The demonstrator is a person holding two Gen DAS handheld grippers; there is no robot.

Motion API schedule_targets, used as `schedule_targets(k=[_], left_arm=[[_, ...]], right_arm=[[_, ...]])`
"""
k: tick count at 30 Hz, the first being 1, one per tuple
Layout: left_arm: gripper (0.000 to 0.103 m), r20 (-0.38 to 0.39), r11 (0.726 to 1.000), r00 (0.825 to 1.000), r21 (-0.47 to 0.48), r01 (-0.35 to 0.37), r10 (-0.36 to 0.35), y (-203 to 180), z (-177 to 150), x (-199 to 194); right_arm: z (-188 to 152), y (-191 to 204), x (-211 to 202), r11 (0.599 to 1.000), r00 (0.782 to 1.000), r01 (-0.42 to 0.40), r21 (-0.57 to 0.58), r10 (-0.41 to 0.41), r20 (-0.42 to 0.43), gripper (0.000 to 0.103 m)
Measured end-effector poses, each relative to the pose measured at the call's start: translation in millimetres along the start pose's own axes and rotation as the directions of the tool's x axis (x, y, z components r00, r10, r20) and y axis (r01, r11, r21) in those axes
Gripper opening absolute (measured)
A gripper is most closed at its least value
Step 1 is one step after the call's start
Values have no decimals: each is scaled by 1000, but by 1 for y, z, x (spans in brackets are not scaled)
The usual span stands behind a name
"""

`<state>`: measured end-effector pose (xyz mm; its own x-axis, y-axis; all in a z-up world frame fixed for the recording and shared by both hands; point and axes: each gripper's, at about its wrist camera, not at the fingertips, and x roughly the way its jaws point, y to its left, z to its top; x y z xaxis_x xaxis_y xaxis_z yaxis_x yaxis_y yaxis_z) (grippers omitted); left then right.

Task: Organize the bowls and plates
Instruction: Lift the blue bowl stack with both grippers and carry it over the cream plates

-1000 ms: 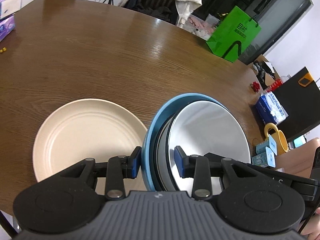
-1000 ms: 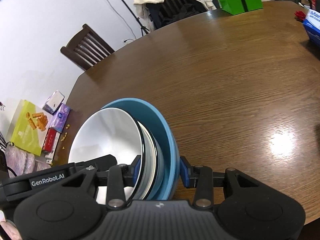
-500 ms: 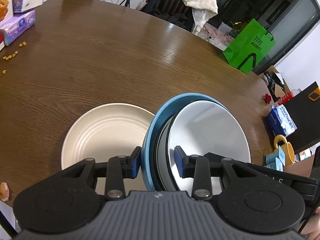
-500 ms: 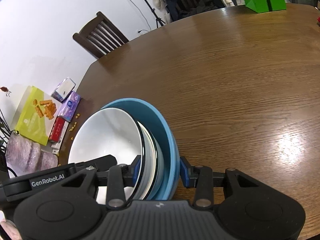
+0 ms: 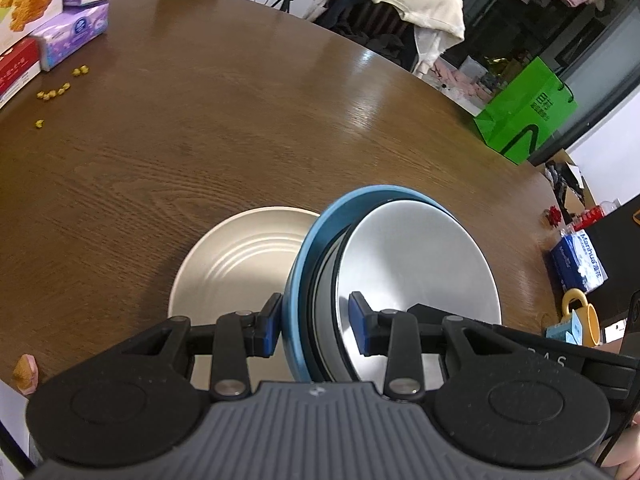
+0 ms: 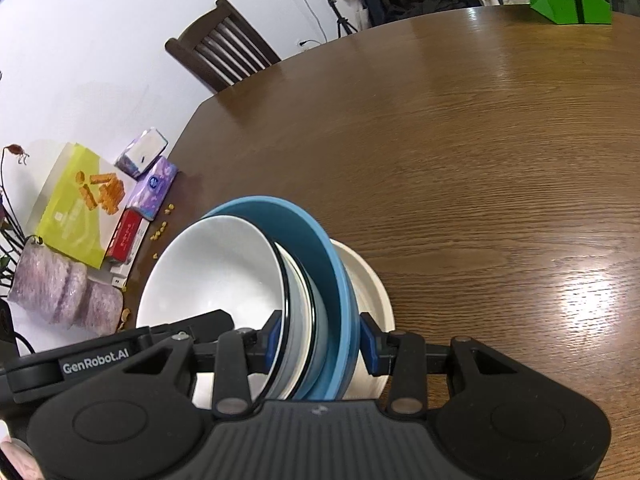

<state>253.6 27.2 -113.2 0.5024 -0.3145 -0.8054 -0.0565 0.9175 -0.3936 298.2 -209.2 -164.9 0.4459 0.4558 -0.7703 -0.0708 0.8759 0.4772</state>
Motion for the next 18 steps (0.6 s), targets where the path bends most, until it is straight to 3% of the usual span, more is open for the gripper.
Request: schedule_targets(k=[18], left_arm=[[34, -27, 997, 999, -68, -33, 31, 27, -3, 9]], right_arm=[[3, 14, 32, 999, 997, -12, -31, 10, -72, 38]])
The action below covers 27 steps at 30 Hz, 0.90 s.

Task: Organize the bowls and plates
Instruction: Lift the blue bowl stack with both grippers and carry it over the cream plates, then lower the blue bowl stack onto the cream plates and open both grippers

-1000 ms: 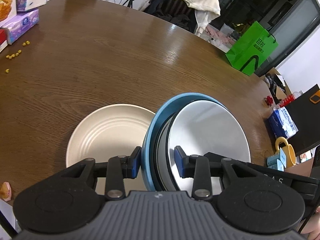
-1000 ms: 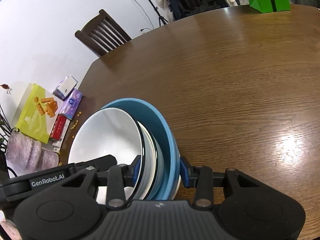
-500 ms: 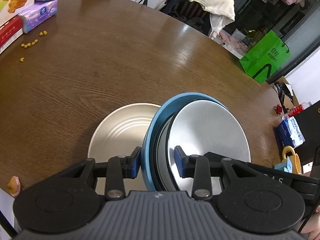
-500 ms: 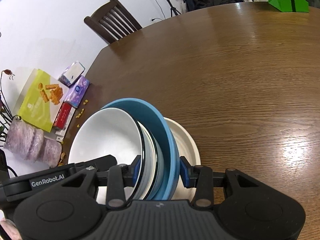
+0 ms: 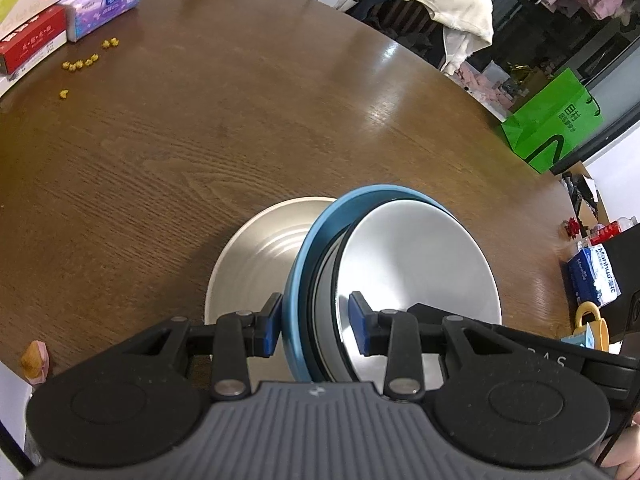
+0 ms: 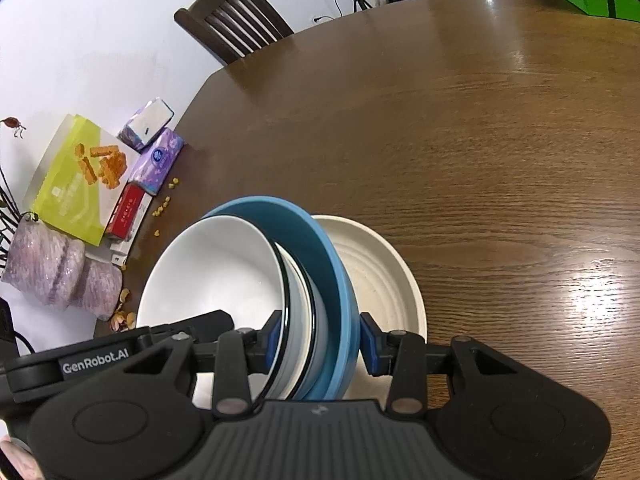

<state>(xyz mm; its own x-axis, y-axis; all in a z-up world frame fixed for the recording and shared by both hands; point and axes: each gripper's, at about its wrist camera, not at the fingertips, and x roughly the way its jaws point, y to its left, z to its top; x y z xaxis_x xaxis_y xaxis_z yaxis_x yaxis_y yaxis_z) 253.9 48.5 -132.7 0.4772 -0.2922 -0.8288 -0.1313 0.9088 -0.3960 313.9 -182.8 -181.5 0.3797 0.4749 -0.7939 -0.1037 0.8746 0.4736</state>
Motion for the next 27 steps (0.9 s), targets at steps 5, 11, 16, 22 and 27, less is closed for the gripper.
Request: schedule_targets(k=[5, 11, 16, 22, 27], left_arm=[[34, -16, 1000, 1000, -7, 1, -1, 4, 1, 7], [34, -35, 1000, 999, -9, 3, -3, 7, 2, 14], [34, -50, 1000, 999, -6, 7, -7, 7, 3, 19], [34, -59, 1000, 998, 4, 16, -16, 6, 5, 24], [37, -67, 999, 998, 25, 21, -20, 5, 6, 24]], right_arm=[[1, -1, 7, 1000, 1000, 6, 1, -6, -14, 38], [2, -4, 14, 1000, 999, 22, 1, -21, -25, 38], [1, -6, 20, 1000, 999, 28, 9, -27, -31, 38], [2, -7, 25, 999, 999, 39, 18, -38, -36, 38], [3, -7, 27, 999, 999, 38, 27, -38, -34, 38]])
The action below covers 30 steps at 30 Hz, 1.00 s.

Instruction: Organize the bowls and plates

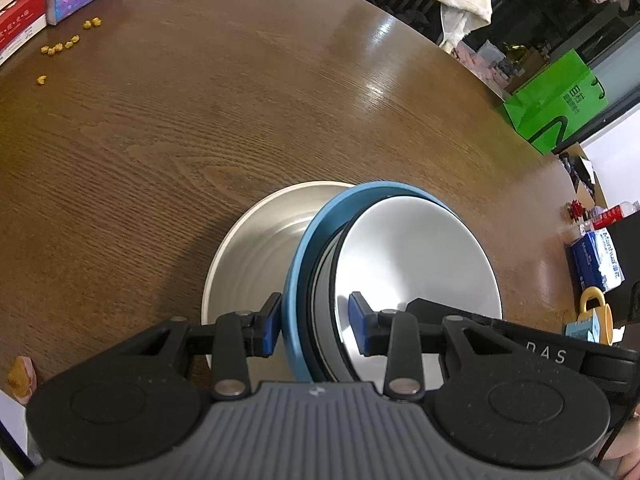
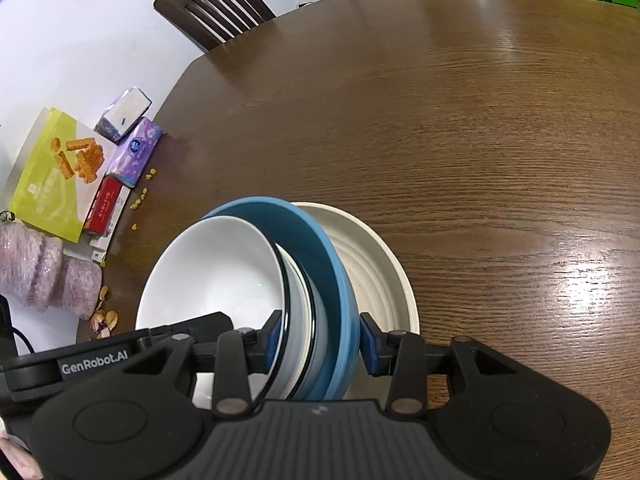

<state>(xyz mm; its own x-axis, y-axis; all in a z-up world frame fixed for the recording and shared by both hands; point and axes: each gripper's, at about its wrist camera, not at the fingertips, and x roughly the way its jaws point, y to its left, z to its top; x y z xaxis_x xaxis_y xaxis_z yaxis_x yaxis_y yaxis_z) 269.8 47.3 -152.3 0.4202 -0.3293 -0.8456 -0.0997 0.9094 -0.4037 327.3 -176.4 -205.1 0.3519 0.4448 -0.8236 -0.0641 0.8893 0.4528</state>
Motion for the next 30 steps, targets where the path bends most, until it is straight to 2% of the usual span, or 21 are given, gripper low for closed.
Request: schedule_targets(k=[7, 9, 11, 13, 15, 17, 20, 21, 22, 24, 25, 27, 30], left_arm=[[56, 43, 998, 999, 64, 15, -18, -8, 5, -11], [67, 65, 996, 998, 84, 7, -13, -11, 5, -17], [73, 92, 994, 996, 106, -6, -4, -13, 3, -25], [75, 114, 991, 993, 132, -15, -1, -15, 1, -33], [82, 157, 988, 988, 149, -33, 10, -17, -4, -44], [88, 207, 985, 978, 163, -51, 16, -19, -10, -57], [101, 300, 980, 954, 183, -81, 23, -27, -23, -75], [103, 355, 978, 935, 186, -96, 24, -31, -31, -84], [103, 410, 975, 912, 192, -111, 23, -35, -40, -93], [103, 502, 965, 865, 219, -143, 14, -45, -58, -107], [103, 528, 960, 849, 235, -155, 8, -52, -67, -112], [103, 556, 949, 831, 265, -172, -5, -64, -85, -123], [103, 562, 944, 827, 284, -167, -23, -75, -113, -137]], right_arm=[[0, 4, -11, 1000, 999, 13, -18, -13, 41, 43], [-1, 6, -18, 1000, 998, 10, -30, -8, 65, 47], [-3, 9, -26, 999, 995, 22, -45, -18, 94, 59], [-7, 10, -37, 997, 991, 41, -59, -33, 132, 66], [-12, 9, -51, 996, 983, 61, -68, -49, 177, 70], [-19, 8, -66, 992, 969, 94, -81, -73, 235, 84], [-33, 6, -88, 984, 946, 141, -108, -102, 308, 93], [-39, 5, -95, 980, 938, 162, -114, -117, 326, 96], [-48, 3, -103, 975, 928, 187, -120, -135, 348, 103], [-66, 3, -117, 965, 909, 228, -127, -164, 383, 103], [-75, 3, -125, 959, 899, 251, -129, -182, 398, 103], [-96, 5, -140, 946, 875, 297, -127, -216, 433, 103], [-127, 4, -164, 929, 832, 353, -112, -257, 492, 103]])
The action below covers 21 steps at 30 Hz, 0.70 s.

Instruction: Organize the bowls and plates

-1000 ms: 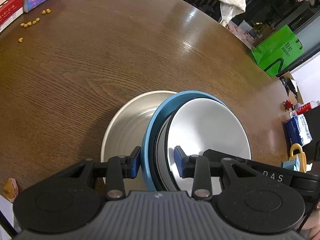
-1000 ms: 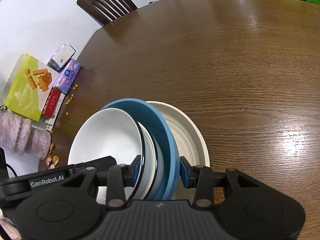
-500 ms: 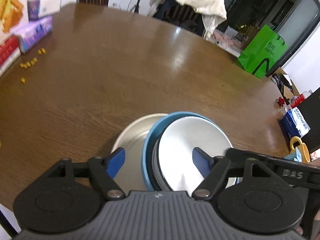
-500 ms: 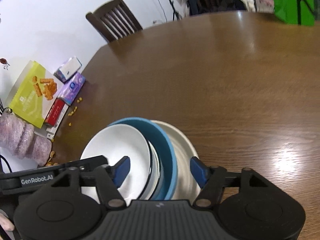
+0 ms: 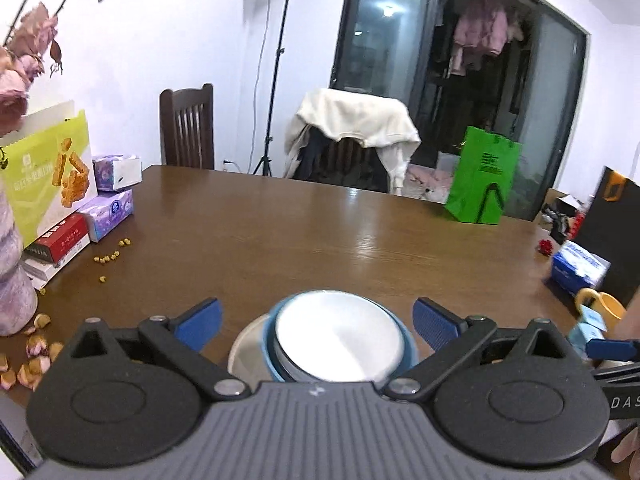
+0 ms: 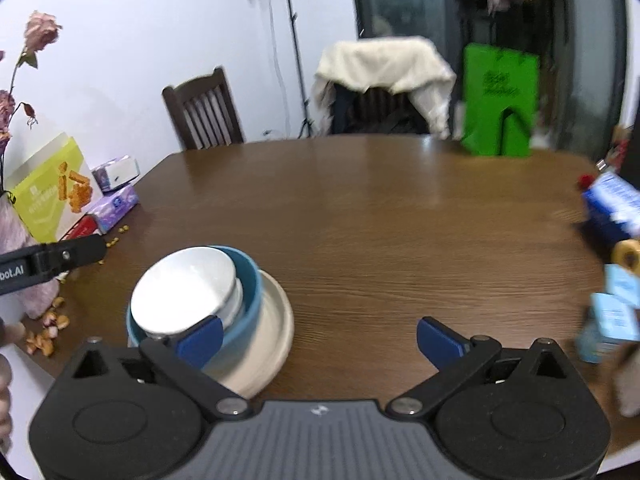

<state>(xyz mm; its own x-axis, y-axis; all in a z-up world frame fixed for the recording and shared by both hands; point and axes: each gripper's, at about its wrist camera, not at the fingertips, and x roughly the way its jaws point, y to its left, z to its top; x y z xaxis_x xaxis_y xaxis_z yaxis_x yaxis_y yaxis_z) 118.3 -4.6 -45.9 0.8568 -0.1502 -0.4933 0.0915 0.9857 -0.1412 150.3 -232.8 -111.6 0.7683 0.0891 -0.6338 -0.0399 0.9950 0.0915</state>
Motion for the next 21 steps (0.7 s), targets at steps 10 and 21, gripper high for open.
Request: schedule_targets(k=[10, 21], left_arm=[[103, 59, 999, 998, 41, 12, -14, -26, -43, -91], [103, 44, 996, 998, 77, 45, -48, -26, -70, -137]], right_arm=[[-63, -6, -102, 995, 987, 97, -11, -94, 128, 103], [-109, 0, -161, 992, 980, 118, 47, -123, 154, 103]])
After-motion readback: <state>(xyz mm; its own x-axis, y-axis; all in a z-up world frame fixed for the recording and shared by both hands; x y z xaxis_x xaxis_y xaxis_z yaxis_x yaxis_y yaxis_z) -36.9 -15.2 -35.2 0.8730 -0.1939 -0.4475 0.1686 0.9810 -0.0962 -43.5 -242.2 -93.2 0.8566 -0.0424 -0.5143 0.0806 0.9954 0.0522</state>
